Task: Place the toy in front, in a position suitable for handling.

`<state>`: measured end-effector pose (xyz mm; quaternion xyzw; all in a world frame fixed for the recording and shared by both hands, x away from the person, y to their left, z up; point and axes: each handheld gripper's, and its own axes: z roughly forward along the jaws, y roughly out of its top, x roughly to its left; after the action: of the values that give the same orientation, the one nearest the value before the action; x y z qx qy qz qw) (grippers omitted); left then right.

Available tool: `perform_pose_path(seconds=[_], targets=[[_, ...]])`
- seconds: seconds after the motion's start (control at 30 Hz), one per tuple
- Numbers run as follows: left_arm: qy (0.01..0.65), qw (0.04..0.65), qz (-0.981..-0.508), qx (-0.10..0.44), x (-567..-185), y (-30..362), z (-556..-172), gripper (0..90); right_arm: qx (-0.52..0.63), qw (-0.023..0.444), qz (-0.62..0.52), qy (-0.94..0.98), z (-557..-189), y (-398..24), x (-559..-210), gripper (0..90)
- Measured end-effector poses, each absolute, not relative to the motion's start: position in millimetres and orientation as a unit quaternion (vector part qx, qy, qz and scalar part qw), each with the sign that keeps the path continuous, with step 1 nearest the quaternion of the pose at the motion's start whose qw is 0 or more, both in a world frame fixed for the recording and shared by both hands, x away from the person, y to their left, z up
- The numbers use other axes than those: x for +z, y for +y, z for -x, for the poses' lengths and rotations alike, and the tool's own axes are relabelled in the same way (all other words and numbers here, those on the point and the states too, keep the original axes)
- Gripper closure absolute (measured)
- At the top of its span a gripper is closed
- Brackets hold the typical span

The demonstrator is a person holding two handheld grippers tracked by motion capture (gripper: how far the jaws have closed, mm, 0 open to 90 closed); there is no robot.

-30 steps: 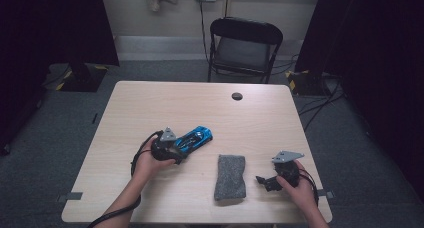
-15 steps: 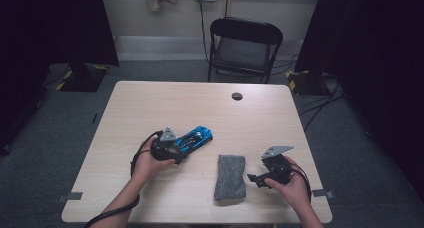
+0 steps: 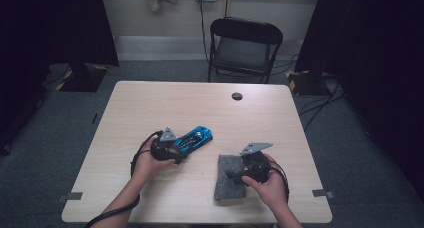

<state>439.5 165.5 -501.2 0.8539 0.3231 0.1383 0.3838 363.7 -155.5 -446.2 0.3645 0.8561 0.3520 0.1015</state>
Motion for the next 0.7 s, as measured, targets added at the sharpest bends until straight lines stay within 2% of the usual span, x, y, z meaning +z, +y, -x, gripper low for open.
perform_pose_path(seconds=[0.13, 0.2, 0.7], targets=[[0.323, 0.384, -0.854, 0.138, -501.2, 165.5, -439.5, 24.5, 0.331, 0.104, -0.378, 0.858, -364.0, -147.6, -450.6, 14.3], [0.323, 0.384, -0.854, 0.139, -501.2, 165.4, -439.4, 24.5, 0.312, 0.121, -0.385, 0.860, -363.8, -145.3, -453.8, 14.2], [0.322, 0.383, -0.855, 0.139, -501.1, 165.6, -439.5, 24.5, 0.302, 0.105, -0.401, 0.858, -361.8, -131.9, -475.2, 14.1]])
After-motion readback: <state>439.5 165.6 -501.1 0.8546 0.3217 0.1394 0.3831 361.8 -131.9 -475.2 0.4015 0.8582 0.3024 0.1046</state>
